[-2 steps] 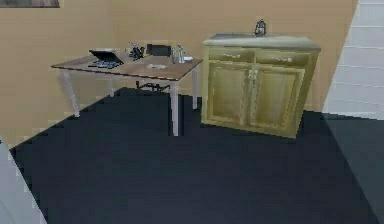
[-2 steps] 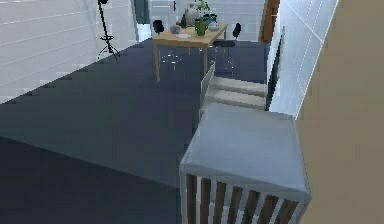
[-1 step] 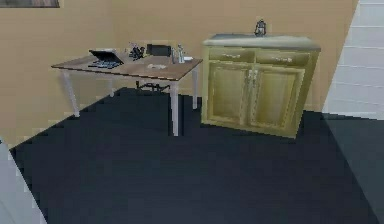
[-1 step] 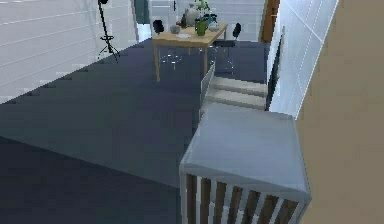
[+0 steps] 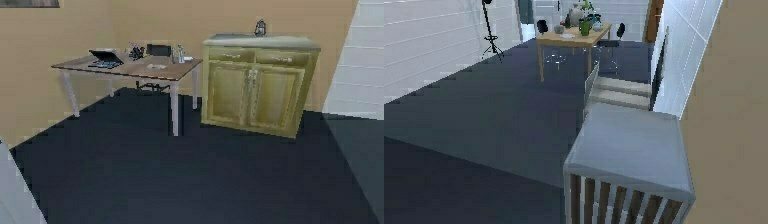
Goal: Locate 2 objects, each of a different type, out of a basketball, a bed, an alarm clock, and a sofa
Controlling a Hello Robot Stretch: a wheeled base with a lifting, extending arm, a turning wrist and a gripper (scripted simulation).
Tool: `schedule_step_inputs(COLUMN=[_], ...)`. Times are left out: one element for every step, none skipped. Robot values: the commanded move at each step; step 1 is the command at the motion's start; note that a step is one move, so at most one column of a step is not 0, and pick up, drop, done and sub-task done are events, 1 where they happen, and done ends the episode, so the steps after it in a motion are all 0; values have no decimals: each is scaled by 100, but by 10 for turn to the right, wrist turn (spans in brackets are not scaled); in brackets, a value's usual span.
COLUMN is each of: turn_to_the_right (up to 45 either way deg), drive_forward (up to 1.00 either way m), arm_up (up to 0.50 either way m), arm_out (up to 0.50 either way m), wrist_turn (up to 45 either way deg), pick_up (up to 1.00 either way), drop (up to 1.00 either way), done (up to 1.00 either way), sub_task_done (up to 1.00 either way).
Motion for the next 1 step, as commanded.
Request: schedule_step_inputs(turn_to_the_right=[-270], drive_forward=[0], arm_up=[0], arm_out=[0], wrist_turn=[0], pick_up=[0], drop=[0], done=[0], sub_task_done=[0])
